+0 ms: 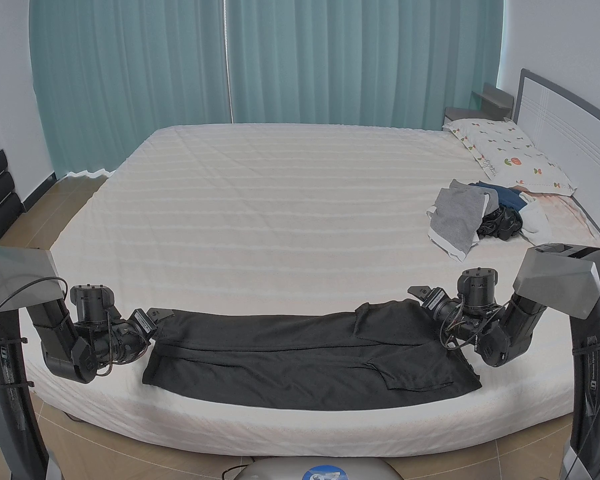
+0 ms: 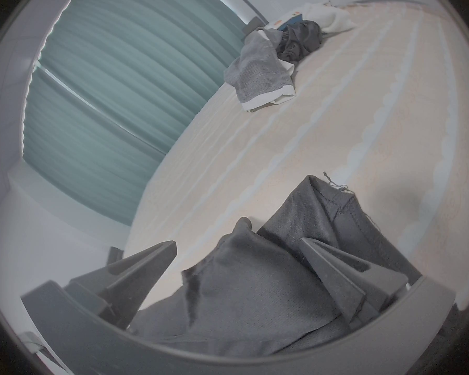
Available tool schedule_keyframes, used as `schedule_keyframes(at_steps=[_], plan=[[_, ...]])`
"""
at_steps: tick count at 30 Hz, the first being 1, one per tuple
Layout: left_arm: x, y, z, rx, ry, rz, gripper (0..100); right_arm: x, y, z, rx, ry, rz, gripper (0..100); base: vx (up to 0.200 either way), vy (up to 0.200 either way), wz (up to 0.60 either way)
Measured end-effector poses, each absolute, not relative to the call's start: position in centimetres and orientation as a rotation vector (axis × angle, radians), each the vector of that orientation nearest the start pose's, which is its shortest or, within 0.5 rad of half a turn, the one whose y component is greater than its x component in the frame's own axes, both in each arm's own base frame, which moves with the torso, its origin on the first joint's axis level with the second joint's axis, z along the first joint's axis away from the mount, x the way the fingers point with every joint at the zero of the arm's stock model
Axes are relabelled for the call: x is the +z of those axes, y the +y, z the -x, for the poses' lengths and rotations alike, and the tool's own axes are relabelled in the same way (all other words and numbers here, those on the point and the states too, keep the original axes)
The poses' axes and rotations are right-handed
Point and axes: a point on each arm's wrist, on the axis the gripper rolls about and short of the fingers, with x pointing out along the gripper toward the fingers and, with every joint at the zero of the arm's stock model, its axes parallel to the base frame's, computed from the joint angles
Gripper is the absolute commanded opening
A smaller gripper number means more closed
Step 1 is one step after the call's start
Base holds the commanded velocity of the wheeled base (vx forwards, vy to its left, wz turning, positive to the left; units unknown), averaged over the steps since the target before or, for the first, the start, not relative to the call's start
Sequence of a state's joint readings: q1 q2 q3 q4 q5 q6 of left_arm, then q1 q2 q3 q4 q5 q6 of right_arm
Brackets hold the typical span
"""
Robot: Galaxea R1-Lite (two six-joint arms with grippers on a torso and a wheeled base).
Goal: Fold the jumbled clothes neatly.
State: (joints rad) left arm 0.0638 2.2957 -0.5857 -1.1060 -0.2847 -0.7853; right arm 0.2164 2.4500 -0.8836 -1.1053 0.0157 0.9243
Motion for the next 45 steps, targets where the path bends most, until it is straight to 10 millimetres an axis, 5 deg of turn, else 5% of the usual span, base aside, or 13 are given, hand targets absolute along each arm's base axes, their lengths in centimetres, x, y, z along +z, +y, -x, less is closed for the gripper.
schedule_keyframes(at_steps=[13, 45], plan=[[-2.2, 0.9, -34.0, 0.070, 0.639, 0.821, 100, -1.6, 6.1, -37.4, 0.125, 0.328, -1.059, 100, 0.000, 0.000, 0.00], [-3.6, -0.6, -34.9, 0.018, 0.665, 0.531, 100, -2.4, 4.9, -35.6, 0.117, 0.417, -1.140, 100, 0.000, 0.000, 0.00]])
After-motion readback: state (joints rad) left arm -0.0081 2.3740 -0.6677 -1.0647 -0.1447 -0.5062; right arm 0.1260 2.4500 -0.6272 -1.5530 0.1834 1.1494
